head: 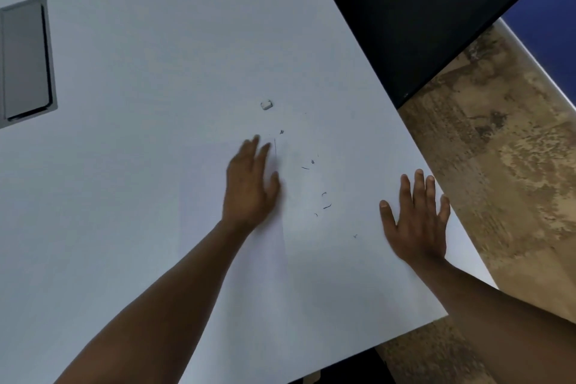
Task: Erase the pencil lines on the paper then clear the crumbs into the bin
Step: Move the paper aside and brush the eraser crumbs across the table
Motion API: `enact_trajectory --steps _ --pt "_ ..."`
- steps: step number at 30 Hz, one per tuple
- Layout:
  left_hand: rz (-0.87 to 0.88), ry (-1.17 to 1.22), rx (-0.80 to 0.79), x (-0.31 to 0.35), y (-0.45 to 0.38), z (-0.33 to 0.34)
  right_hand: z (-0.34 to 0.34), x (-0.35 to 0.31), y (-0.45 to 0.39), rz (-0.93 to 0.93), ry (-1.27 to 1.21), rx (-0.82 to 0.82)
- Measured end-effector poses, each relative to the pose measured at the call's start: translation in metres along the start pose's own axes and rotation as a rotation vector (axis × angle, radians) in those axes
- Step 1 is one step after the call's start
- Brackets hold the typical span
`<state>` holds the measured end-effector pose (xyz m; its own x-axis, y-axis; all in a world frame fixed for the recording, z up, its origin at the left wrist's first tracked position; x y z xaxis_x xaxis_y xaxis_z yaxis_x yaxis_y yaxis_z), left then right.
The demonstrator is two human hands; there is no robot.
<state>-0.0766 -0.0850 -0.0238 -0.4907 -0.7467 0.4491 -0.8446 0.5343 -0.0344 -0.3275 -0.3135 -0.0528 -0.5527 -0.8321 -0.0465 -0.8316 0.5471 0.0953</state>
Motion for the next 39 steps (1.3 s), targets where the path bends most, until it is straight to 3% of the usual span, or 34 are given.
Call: enact_trajectory --steps 2,4,7,14,18,23,31,39 --pt "-0.006 -0.067 -0.105 0.009 0.002 0.018 0.0 0.0 0.001 -0.004 0.001 -0.003" --pt "-0.143 -0.114 -0.153 -0.003 0.009 0.027 0.0 0.0 0.001 -0.006 0.007 0.0" --pt "-0.281 -0.188 -0.153 -0.034 0.016 0.022 -0.001 0.0 -0.001 -0.01 0.018 0.002" --pt "-0.38 -0.227 -0.105 -0.076 0.016 -0.004 -0.002 0.0 -0.001 -0.006 0.007 -0.002" --pt "-0.275 -0.177 -0.055 -0.049 0.003 -0.003 -0.003 -0.001 -0.001 -0.007 0.009 -0.003" --pt "-0.097 -0.153 -0.102 0.002 -0.034 0.025 -0.002 -0.001 -0.002 -0.012 0.006 -0.001" --pt "-0.168 -0.206 -0.241 0.021 -0.046 0.059 -0.001 0.001 -0.002 -0.011 0.01 0.006" --pt "0.299 -0.096 -0.384 0.087 0.05 0.081 -0.002 0.002 -0.003 -0.015 0.02 0.003"
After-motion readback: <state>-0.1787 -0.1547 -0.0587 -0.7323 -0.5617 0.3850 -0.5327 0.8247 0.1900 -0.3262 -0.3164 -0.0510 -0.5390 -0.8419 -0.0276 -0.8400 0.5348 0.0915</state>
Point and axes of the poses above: each hand's wrist, its own y-axis away from the middle knuckle, its own z-axis out of the palm, x = y × z, the point moved 4 cm from there along -y, towards the middle knuckle, and after that the axes turned 13 degrees about -z, right-handed, at the moved point
